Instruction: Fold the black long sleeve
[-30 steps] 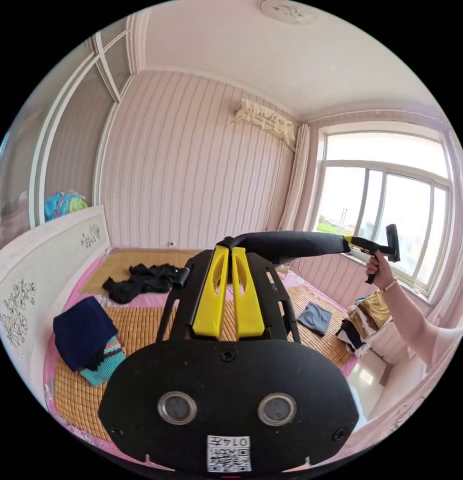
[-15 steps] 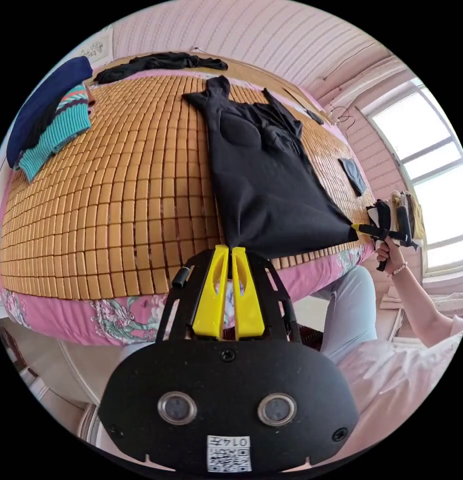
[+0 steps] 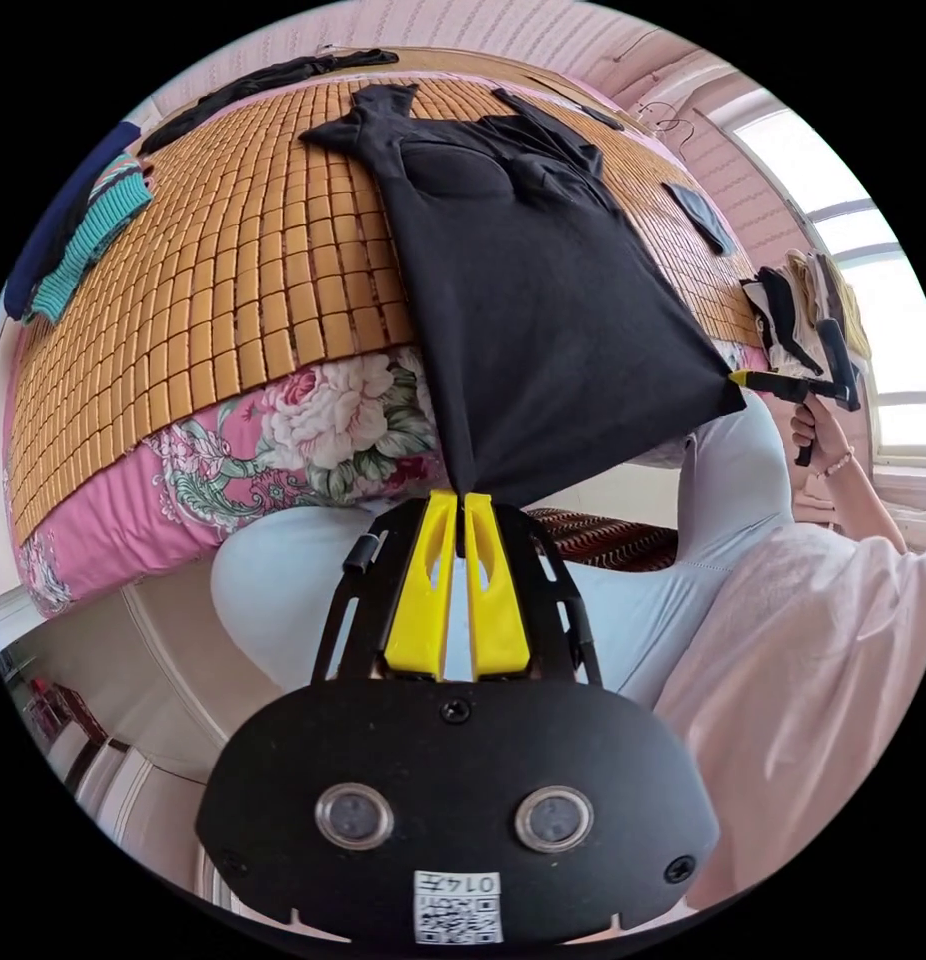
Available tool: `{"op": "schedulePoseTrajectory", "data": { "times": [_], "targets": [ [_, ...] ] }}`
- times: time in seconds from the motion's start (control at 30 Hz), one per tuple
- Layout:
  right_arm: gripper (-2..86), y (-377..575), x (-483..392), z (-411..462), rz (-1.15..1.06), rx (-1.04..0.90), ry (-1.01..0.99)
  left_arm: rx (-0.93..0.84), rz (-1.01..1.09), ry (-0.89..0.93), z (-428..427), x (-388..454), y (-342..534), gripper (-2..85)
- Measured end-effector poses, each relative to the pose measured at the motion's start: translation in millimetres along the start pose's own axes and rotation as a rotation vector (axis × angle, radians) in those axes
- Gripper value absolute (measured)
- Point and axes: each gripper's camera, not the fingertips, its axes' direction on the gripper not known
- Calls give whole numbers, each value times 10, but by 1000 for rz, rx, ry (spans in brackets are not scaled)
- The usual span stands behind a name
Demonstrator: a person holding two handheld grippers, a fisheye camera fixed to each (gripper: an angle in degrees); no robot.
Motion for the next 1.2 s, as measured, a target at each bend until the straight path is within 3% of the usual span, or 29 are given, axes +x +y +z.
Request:
{"op": "schedulePoseTrajectory", "data": {
  "times": [0.13, 0.3, 0.53, 0.67, 0.8, 0.93, 1.07, 1.2],
  "targets": [
    [80, -76, 162, -94, 20, 7, 69, 24, -27, -71, -29, -130, -95, 55],
    [107, -833, 438, -679, -20, 187, 105, 160, 87, -149, -272, -173, -744, 57],
    [111, -2470, 623, -1269, -23, 356, 139, 351, 256, -74, -143, 128, -2965, 59],
    [130, -3265, 692, -1268, -8, 378, 244, 353, 289, -37, 214, 334, -4159, 68],
    [129, -3687, 667, -1088, -61, 377, 352, 356, 300, -59, 565, 438, -4774, 80],
    [97, -3725, 756, -920, -72, 345, 351, 267, 271, -74, 1088, 416, -5126, 93],
    [7, -3252, 779, -1146, -83, 460, 381, 362, 352, -95, 1267, 428, -5048, 48],
    [-7, -2241, 954, -1727, -98, 617, 165, 362, 361, -94, 1314, 407, -5038, 9]
  ]
}}
